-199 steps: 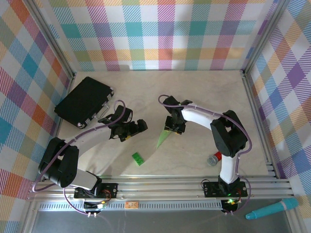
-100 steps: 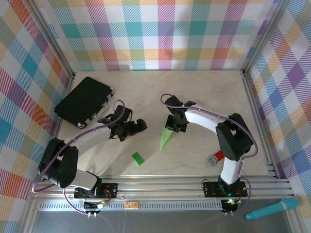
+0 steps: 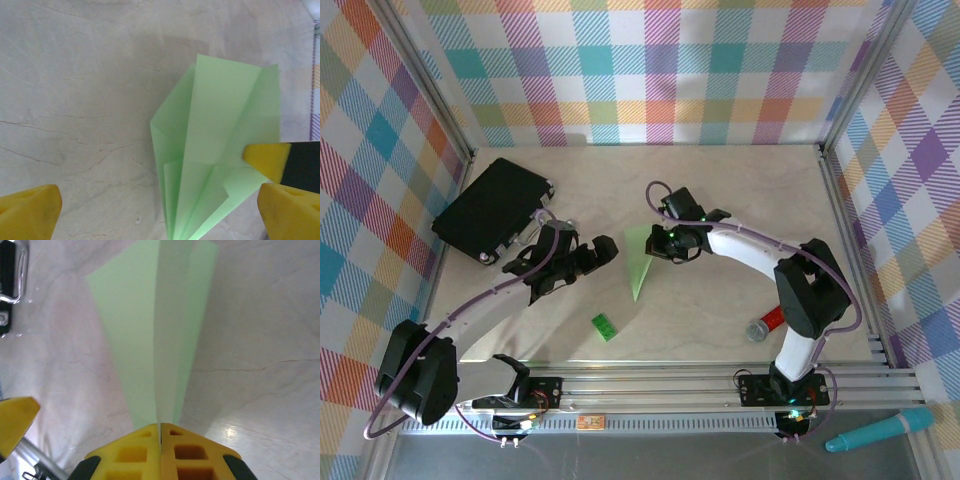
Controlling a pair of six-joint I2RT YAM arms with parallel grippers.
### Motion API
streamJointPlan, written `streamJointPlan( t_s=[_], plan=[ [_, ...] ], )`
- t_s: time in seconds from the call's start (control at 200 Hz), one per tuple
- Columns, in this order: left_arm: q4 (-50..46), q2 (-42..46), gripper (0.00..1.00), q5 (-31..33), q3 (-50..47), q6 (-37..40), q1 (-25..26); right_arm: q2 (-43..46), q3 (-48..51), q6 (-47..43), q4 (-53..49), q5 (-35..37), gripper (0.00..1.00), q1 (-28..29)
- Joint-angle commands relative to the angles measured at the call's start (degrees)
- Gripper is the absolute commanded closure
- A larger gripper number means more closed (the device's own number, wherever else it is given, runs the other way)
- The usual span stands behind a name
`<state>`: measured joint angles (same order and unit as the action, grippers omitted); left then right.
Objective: Fold a paper plane with a square sheet of paper (pick it up from the middle)
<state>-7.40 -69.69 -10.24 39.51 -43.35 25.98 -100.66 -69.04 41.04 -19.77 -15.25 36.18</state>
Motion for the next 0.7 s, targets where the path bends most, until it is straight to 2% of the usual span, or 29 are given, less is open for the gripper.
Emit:
streamJointPlan(
  t_s=[0.0,0.34,0.7],
  plan=[
    [5.87,-0.15,0.0,-3.11,-1.69,-1.68,-0.49,-1.43,3.76,-1.24,8.01,-8.54,0.96,-1.67],
    [8.64,-8.14,0.0,-8.14,-0.06,-2.76,1.33,-1.72,15.35,0.16,18.45,-14.74,0.96,-7.07],
    [15.65,-19.3,0.07,-14.12,2.12,-7.47,5.96,-1.85,18.8,-0.6,20.33,-17.16,0.95,-10.9]
  ],
)
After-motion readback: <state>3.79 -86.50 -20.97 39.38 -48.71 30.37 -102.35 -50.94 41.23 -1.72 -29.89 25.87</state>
